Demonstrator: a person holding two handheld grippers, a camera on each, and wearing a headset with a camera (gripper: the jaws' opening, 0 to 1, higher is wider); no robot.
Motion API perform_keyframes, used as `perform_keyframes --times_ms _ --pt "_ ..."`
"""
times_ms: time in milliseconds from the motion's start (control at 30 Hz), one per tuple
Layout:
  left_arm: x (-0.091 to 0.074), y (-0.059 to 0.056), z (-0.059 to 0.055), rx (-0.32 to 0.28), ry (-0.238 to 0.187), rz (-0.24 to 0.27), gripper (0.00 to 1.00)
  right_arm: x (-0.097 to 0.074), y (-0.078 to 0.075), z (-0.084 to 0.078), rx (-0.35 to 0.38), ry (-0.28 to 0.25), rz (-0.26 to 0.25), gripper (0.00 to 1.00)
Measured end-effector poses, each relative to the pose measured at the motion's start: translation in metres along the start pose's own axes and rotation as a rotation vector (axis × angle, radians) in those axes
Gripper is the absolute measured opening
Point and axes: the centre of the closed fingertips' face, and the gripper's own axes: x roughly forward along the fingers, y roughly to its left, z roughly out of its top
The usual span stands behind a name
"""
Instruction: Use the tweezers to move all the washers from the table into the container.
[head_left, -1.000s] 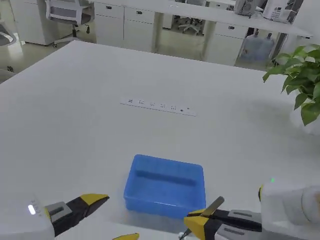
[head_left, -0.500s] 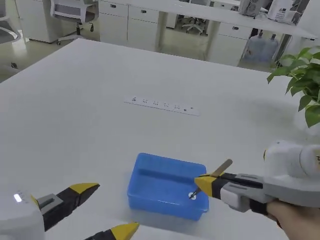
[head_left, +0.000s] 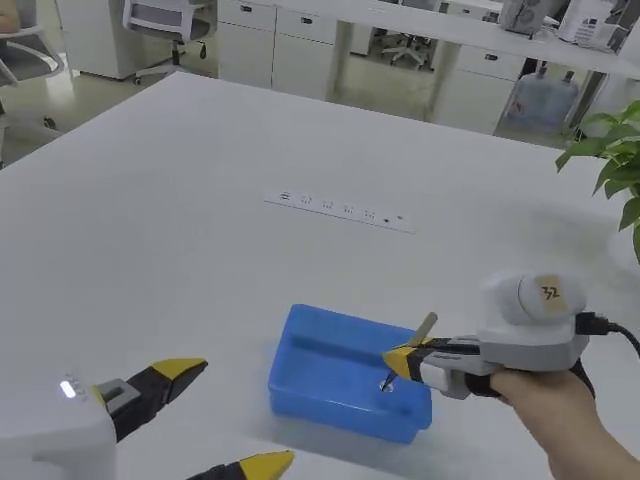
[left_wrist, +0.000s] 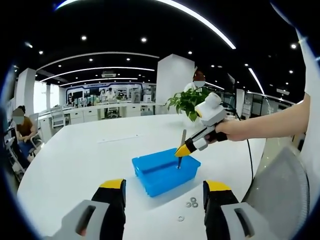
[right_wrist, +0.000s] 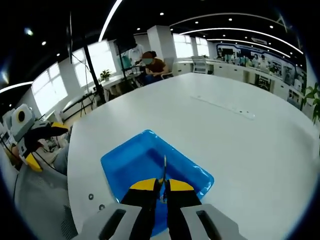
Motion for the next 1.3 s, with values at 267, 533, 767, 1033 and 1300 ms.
perform_keyframes --times_ms 267,533,767,1033,1300 --pt "0.000 0.002 -0.002 0.001 0.009 0.010 0.68 0.001 -0.005 -0.008 -0.024 0.037 -0.040 0.03" --pt "0.000 0.003 -0.002 -0.019 0.006 0.010 0.72 0.001 -0.008 -0.005 0.020 0.013 -0.043 0.03" --pt "-0.001 0.007 -0.002 -0.024 0.008 0.022 0.73 -0.020 0.000 0.008 0.036 -0.069 -0.045 0.03" --pt "0.000 0.004 -0.003 -0.013 0.013 0.013 0.74 -0.054 0.026 0.029 0.050 -0.191 -0.012 0.03" --pt "0.001 0.003 -0.004 -0.007 0.015 0.007 0.76 -0.057 0.066 0.016 0.053 -0.171 0.080 0.03"
